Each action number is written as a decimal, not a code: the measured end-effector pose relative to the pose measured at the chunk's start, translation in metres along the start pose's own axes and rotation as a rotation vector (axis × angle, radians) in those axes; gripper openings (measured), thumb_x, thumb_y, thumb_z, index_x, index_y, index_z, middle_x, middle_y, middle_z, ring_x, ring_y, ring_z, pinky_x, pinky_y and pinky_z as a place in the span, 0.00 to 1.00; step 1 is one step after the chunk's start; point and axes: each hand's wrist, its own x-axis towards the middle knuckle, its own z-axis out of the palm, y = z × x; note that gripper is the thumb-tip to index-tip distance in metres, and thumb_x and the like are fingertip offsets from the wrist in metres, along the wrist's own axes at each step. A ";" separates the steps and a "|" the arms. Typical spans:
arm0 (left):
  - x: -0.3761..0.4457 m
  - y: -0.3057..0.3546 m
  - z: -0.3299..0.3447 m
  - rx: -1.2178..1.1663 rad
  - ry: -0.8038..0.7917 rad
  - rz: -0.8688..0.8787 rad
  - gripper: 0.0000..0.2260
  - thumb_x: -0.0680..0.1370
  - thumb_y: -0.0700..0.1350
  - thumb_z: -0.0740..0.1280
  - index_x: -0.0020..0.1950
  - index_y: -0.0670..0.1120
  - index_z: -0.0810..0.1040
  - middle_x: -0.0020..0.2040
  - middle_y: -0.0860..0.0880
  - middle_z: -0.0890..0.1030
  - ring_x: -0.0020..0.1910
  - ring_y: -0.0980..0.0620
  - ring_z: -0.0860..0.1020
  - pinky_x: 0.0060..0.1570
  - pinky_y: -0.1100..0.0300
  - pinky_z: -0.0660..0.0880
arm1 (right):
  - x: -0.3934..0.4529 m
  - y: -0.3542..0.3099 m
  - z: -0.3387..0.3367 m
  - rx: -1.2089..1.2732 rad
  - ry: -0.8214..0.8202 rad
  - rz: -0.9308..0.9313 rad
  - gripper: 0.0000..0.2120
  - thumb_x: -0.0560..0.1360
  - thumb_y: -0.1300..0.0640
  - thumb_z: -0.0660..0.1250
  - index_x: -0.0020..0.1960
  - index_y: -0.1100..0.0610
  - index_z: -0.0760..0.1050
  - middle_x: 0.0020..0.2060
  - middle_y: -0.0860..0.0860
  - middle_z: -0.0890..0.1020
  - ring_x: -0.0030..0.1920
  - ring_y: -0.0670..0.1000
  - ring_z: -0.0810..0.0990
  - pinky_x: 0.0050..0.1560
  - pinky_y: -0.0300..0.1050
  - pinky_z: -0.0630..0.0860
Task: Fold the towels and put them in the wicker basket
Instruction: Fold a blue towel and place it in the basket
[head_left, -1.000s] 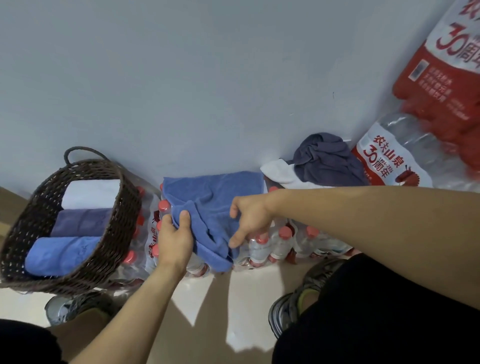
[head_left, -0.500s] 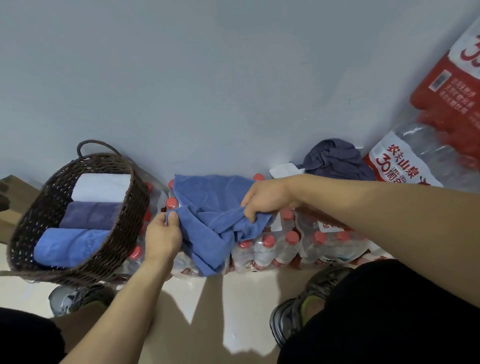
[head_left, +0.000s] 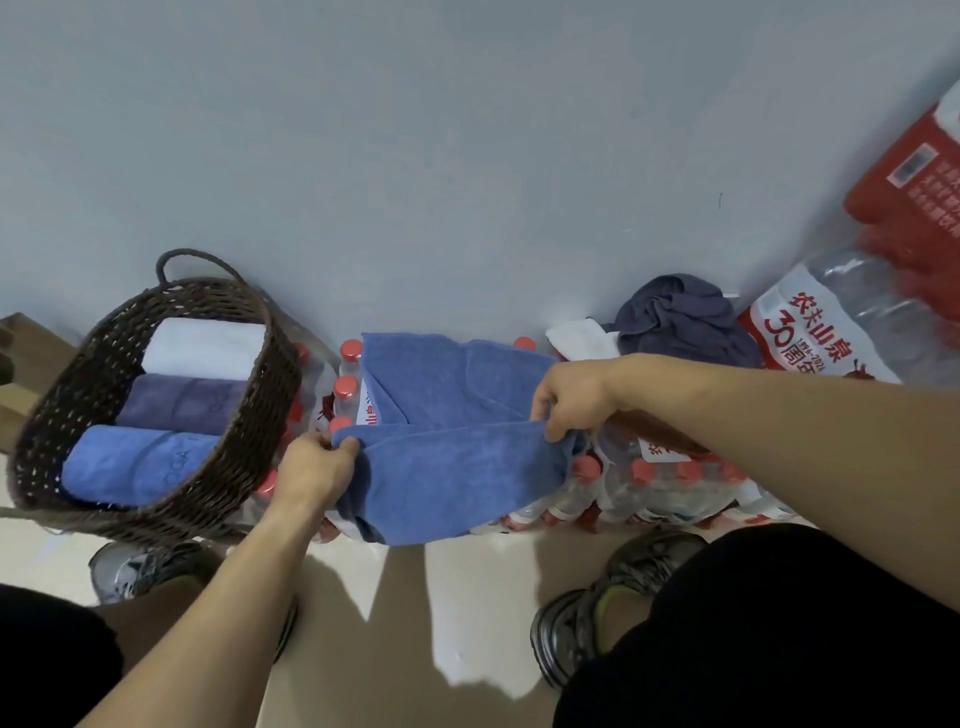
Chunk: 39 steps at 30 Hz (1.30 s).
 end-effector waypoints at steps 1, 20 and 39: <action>-0.001 -0.003 0.002 0.024 -0.033 -0.014 0.11 0.79 0.48 0.66 0.53 0.41 0.78 0.48 0.42 0.80 0.47 0.41 0.79 0.46 0.50 0.79 | 0.002 -0.001 0.001 -0.016 -0.007 0.002 0.09 0.76 0.59 0.70 0.56 0.55 0.80 0.38 0.49 0.81 0.37 0.49 0.80 0.48 0.45 0.82; -0.019 -0.053 -0.015 -0.298 -0.481 -0.017 0.05 0.75 0.36 0.72 0.50 0.37 0.81 0.48 0.37 0.84 0.48 0.38 0.82 0.53 0.39 0.79 | 0.118 -0.126 0.032 -0.352 0.252 -0.231 0.25 0.81 0.50 0.60 0.77 0.50 0.61 0.77 0.48 0.60 0.74 0.58 0.60 0.73 0.58 0.61; 0.006 0.039 0.006 0.310 0.070 0.531 0.08 0.77 0.46 0.66 0.49 0.42 0.77 0.49 0.40 0.80 0.51 0.39 0.77 0.51 0.49 0.74 | 0.111 -0.041 0.054 0.102 0.940 -0.193 0.18 0.76 0.61 0.62 0.66 0.58 0.73 0.63 0.55 0.73 0.63 0.57 0.70 0.65 0.52 0.66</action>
